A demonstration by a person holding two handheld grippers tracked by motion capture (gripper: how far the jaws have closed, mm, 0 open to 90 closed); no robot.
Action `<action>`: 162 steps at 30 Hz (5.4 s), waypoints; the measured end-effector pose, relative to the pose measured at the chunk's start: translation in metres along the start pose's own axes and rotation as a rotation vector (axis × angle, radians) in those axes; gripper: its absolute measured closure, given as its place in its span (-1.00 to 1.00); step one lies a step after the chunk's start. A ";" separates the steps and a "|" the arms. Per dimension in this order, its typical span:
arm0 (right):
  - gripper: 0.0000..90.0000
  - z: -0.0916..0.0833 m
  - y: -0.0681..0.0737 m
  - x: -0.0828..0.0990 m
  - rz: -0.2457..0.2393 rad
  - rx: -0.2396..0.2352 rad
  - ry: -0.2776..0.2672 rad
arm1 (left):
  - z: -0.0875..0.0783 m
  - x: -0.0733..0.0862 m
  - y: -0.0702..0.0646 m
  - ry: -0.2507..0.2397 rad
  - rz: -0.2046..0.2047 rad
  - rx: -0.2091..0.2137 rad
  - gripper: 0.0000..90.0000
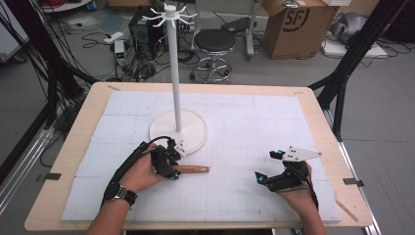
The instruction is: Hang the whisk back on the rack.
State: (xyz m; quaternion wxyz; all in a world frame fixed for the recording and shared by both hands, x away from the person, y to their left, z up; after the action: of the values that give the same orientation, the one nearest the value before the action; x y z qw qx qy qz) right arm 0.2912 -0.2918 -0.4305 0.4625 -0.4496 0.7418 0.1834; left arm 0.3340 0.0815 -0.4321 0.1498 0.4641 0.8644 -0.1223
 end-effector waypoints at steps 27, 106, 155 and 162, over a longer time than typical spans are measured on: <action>-0.99 0.000 0.000 0.000 -0.001 -0.002 0.001 | -0.025 0.005 -0.001 -0.056 -0.038 0.060 0.57; -0.99 0.002 0.001 0.000 -0.009 -0.006 0.008 | -0.277 -0.010 0.069 -0.792 -0.116 0.237 0.57; -0.99 -0.002 0.000 0.001 0.006 -0.008 -0.006 | -0.258 -0.052 0.097 -0.749 -0.217 0.143 0.58; -0.99 -0.002 0.000 0.001 0.003 -0.008 -0.002 | -0.246 -0.063 0.090 -0.752 -0.223 0.142 0.57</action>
State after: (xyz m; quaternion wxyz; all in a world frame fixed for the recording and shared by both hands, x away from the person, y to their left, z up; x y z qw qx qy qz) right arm 0.2901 -0.2938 -0.4302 0.4609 -0.4502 0.7414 0.1877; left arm 0.4071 0.1680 -0.1870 0.4091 0.2996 0.7838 -0.3584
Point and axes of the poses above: each handheld gripper's, and its own axes: z roughly forward along the jaws, x roughly out of its underside, y roughly to its left, the point moved 2 cm from there along z, roughly forward along the jaws, and after that the axes turned 15 degrees about -z, right-handed, at the moved point
